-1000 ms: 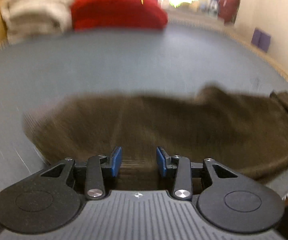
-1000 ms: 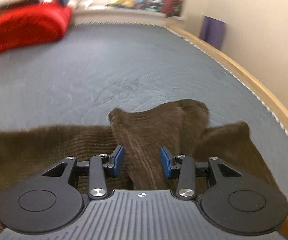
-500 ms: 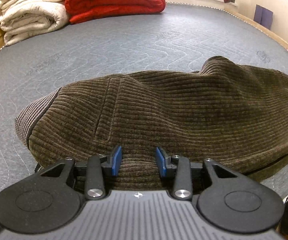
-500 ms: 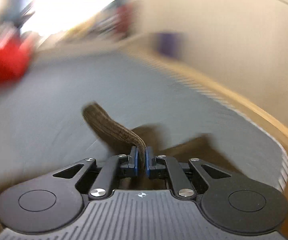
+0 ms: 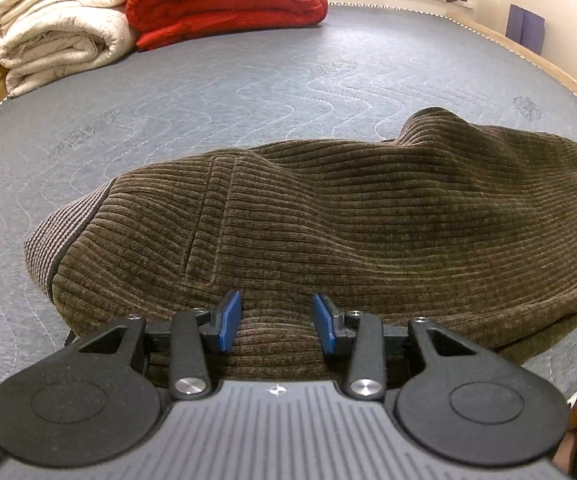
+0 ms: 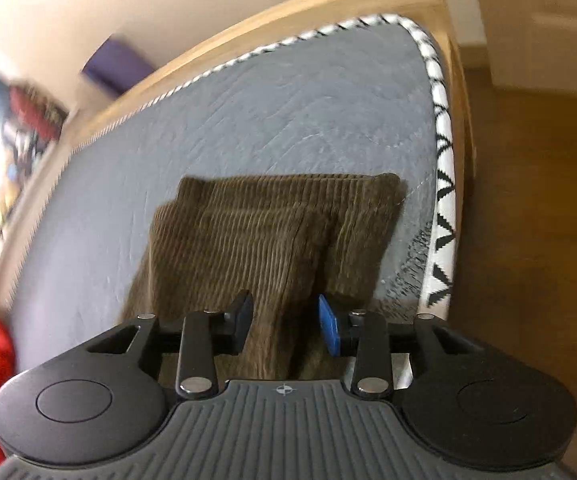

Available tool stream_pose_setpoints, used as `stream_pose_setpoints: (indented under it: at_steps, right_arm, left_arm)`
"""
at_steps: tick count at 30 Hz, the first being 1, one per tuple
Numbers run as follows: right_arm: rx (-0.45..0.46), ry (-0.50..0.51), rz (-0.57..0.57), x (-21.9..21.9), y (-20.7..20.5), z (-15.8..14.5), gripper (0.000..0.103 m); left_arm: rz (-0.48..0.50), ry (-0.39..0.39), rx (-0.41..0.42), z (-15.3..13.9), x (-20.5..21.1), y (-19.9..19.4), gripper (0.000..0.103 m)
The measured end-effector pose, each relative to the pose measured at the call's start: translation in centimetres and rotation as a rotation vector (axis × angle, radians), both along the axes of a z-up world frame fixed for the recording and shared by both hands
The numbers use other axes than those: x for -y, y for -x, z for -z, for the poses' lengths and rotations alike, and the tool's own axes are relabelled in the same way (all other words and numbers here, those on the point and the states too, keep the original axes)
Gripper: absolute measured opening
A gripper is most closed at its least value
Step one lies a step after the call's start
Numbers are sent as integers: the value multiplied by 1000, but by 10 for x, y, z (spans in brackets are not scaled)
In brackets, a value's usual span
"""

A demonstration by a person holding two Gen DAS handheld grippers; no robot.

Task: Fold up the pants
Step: 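Release the left gripper and lay the folded pants down with the right gripper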

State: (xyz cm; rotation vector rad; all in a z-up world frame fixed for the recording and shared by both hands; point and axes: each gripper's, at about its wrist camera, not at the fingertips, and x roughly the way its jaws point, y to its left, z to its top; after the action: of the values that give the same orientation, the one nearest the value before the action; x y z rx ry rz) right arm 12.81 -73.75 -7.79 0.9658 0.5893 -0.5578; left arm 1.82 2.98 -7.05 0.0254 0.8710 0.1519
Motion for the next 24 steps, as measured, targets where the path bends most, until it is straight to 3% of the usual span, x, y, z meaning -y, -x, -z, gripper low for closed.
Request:
stream_pose_setpoints:
  at_steps: [5, 6, 7, 10, 13, 14, 16, 17, 19, 21, 24]
  right_arm:
    - [3, -4, 44, 10, -16, 11, 36]
    - [-6, 24, 37, 9, -19, 10, 18]
    - [-10, 56, 26, 10, -24, 13, 9]
    - [80, 142, 23, 5, -21, -6, 6]
    - [168, 254, 131, 11, -3, -29, 6]
    - [139, 258, 187, 16, 1, -26, 6]
    - [50, 155, 247, 35, 3, -7, 7]
    - [3, 83, 241, 43, 2, 5, 8]
    - [-28, 72, 215, 48, 1, 10, 12]
    - [-31, 134, 169, 44, -2, 1, 15]
    - [-38, 229, 141, 37, -2, -10, 34]
  left_arm:
    - [-3, -4, 6, 0, 1, 1, 45]
    - [-4, -7, 8, 0, 1, 1, 45]
    - [-4, -11, 11, 0, 2, 1, 45]
    - [0, -13, 52, -5, 5, 5, 45]
    - [28, 0, 113, -15, 10, 12, 45]
    - [41, 11, 123, -18, 11, 13, 45]
    - [57, 26, 126, -19, 12, 16, 45]
    - [61, 28, 127, -20, 13, 16, 45]
    - [63, 36, 135, -22, 13, 17, 45]
    - [59, 47, 143, -24, 12, 18, 45]
    - [60, 48, 78, -19, 11, 14, 45]
